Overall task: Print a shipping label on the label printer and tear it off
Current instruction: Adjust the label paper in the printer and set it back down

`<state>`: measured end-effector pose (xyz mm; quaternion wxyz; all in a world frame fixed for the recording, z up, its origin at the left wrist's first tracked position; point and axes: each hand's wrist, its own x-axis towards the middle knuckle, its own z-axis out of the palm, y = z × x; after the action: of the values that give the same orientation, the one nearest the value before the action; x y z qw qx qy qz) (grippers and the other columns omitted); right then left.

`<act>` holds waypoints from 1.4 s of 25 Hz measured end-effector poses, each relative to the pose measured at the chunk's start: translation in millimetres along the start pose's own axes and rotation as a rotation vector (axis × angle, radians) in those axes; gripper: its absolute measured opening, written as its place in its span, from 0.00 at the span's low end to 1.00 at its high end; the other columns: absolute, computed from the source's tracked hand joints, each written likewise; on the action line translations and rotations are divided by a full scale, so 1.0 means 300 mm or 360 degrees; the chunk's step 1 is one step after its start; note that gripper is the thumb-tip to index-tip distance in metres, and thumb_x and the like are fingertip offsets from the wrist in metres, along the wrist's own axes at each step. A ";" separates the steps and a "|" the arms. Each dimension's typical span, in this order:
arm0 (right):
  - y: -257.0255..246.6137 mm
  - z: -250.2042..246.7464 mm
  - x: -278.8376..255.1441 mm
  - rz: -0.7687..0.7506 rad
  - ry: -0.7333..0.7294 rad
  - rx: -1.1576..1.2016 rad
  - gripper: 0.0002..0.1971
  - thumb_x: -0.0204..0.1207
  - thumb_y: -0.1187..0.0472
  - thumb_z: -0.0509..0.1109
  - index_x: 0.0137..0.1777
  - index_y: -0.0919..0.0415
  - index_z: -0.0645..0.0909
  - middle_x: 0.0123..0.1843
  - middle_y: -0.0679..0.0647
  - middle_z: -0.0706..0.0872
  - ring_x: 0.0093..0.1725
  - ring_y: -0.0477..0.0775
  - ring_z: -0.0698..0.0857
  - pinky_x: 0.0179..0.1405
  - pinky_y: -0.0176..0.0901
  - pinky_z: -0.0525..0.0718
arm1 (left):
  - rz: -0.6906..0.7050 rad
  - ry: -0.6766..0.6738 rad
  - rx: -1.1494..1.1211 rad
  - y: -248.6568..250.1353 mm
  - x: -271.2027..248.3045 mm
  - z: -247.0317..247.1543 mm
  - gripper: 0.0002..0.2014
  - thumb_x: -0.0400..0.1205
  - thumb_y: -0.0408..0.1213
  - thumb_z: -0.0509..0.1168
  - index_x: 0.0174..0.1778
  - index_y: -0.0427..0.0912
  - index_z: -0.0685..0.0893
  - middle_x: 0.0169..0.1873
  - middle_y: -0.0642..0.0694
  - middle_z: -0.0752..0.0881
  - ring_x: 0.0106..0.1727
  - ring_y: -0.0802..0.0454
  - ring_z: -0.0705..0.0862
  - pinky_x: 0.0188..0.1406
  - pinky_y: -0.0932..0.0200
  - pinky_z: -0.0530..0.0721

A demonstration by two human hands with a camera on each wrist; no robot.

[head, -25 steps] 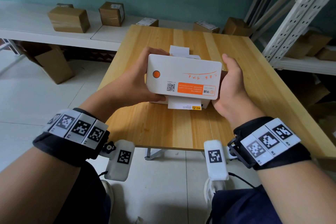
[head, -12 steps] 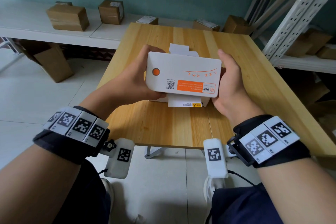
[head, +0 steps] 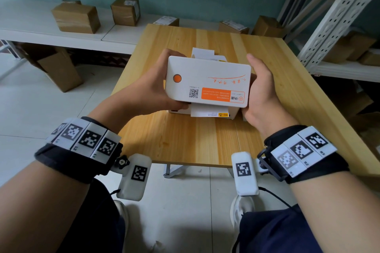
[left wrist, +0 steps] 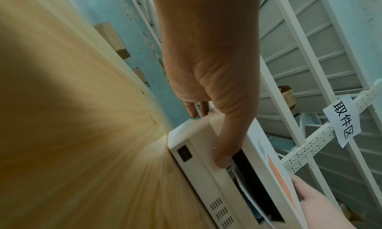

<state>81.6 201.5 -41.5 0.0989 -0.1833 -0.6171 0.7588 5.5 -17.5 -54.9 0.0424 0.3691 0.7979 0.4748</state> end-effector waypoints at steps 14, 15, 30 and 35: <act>0.014 -0.017 0.044 0.0015 -0.0120 -0.0069 0.34 0.82 0.36 0.58 0.68 0.65 0.85 0.58 0.65 0.93 0.56 0.66 0.93 0.70 0.60 0.82 | -0.0179 -0.0114 -0.0054 -0.011 0.022 -0.012 0.43 0.68 0.28 0.84 0.73 0.46 0.65 0.62 0.52 0.81 0.64 0.65 0.82 0.52 0.64 0.91; 0.011 -0.018 0.044 0.0010 -0.0127 -0.0068 0.34 0.82 0.36 0.58 0.67 0.65 0.85 0.58 0.65 0.93 0.56 0.65 0.93 0.68 0.59 0.83 | -0.0182 -0.0120 -0.0059 -0.011 0.022 -0.013 0.44 0.68 0.28 0.84 0.73 0.46 0.65 0.62 0.52 0.81 0.65 0.63 0.82 0.52 0.63 0.91; 0.015 -0.016 0.057 -0.0064 -0.0161 -0.0097 0.18 0.82 0.46 0.64 0.45 0.57 0.89 0.49 0.61 0.94 0.50 0.63 0.92 0.65 0.62 0.82 | 0.0440 -0.0044 0.0460 -0.029 0.002 0.008 0.48 0.64 0.46 0.86 0.75 0.39 0.66 0.79 0.38 0.58 0.84 0.50 0.56 0.70 0.71 0.73; 0.017 -0.023 0.055 -0.0087 -0.0154 -0.0120 0.18 0.81 0.45 0.63 0.49 0.58 0.87 0.52 0.61 0.93 0.53 0.64 0.93 0.62 0.58 0.81 | 0.0503 -0.0121 0.0651 0.003 -0.007 0.005 0.26 0.65 0.46 0.87 0.57 0.49 0.85 0.81 0.33 0.55 0.85 0.32 0.58 0.86 0.47 0.66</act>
<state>69.7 212.8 -50.0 0.0827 -0.1331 -0.6542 0.7399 8.3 -17.4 -55.7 -0.0778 0.5077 0.8074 0.2902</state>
